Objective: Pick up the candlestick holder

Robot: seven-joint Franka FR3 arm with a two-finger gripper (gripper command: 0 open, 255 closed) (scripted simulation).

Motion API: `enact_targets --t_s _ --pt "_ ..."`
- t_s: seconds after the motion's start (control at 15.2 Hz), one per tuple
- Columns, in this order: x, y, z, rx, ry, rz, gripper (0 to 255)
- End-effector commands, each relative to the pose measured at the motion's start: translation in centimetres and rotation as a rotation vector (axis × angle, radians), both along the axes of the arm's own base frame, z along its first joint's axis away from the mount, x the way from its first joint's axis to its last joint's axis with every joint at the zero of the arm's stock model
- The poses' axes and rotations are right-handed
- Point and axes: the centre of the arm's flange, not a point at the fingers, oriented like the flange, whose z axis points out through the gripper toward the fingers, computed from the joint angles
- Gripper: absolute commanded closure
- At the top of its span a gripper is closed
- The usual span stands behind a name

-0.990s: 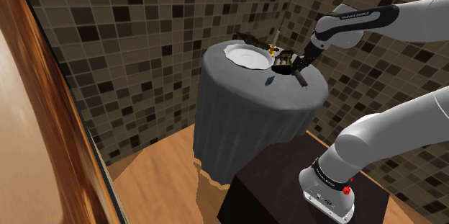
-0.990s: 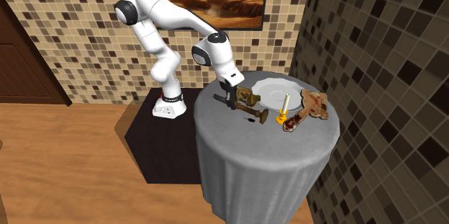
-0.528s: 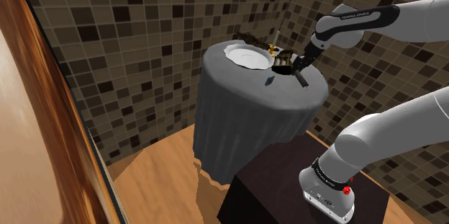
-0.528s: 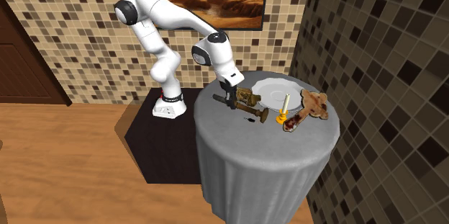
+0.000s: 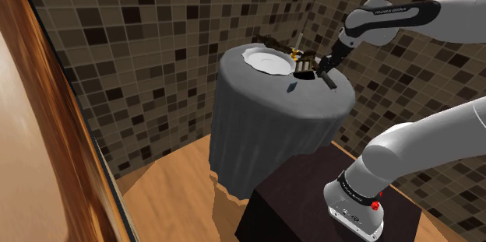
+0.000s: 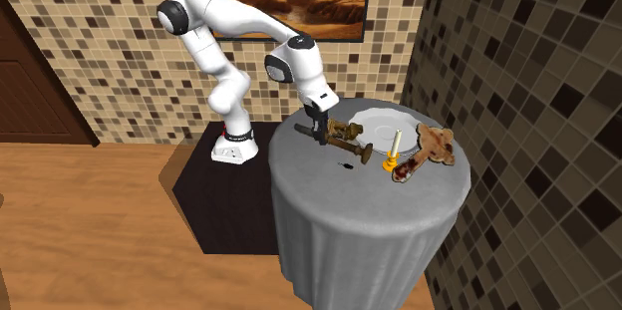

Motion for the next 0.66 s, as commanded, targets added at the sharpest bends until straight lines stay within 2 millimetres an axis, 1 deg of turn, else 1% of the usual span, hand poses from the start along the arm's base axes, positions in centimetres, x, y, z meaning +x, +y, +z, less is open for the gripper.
enact_targets --t_s 0.0,0.46,0.59 --pt "0.0 0.0 1.1 0.0 0.0 0.0 255" --pt "0.0 0.0 4.8 0.0 0.0 0.0 255" --pt "0.0 0.0 4.8 0.0 0.0 0.0 255"
